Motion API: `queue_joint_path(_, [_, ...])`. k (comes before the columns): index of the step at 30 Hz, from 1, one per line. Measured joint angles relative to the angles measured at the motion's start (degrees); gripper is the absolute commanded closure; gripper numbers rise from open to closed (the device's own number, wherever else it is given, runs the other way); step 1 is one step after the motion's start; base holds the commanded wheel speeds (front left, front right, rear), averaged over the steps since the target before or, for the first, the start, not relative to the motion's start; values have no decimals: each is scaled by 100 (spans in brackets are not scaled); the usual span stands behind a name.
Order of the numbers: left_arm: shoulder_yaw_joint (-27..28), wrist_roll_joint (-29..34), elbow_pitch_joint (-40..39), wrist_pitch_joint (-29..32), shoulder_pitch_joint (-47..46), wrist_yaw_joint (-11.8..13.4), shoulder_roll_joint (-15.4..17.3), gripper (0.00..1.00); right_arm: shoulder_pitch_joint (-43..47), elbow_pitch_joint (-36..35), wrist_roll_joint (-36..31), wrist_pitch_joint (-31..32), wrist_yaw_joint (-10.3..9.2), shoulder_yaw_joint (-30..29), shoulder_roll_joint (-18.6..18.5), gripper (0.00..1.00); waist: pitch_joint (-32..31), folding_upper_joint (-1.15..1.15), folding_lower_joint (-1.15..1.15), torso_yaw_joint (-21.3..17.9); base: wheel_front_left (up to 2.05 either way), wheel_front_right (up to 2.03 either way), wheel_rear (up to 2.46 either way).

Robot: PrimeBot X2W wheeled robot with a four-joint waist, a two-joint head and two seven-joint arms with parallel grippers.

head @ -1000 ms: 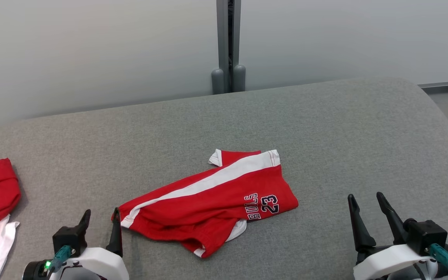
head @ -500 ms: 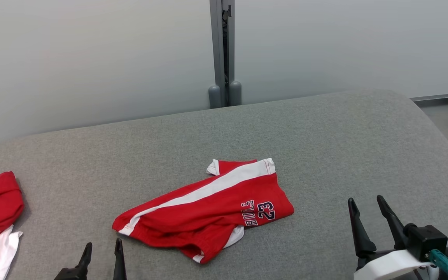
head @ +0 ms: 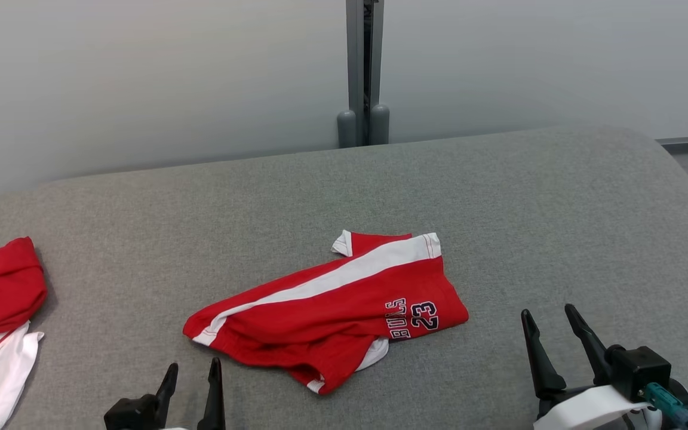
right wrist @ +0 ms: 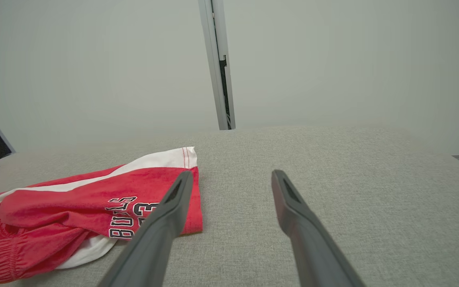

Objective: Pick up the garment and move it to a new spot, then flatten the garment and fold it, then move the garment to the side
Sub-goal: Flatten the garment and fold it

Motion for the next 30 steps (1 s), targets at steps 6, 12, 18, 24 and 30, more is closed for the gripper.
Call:
queue_joint_path(6, [-152, -594, 248, 0, -313, -118, -1, 0, -150, 4, -19, 0, 0, 90, -4, 0, 294, 0, 0, 52, 0, 0, 0])
queue_joint_path(12, [-205, -944, 363, 0, -667, -200, -5, 0, -437, 7, -25, 0, 0, 193, -2, 0, 620, 0, 0, 103, 0, 0, 0])
queue_joint_path(18, [-369, -1179, 580, 0, -907, -350, -5, 0, -645, 35, -14, 0, 1, 316, -1, 0, 841, 0, 0, 193, 0, 0, 0])
queue_joint_path(24, [-481, -1477, 736, 0, -1059, -495, -4, 0, -728, 48, -11, 0, 1, 339, -2, 0, 939, 0, 0, 224, 0, 0, 0])
queue_joint_path(30, [-491, -1605, 801, 0, -1263, -550, -5, 0, -807, 33, -15, 0, 0, 356, -2, 0, 1043, 0, 0, 206, 0, 0, 0])
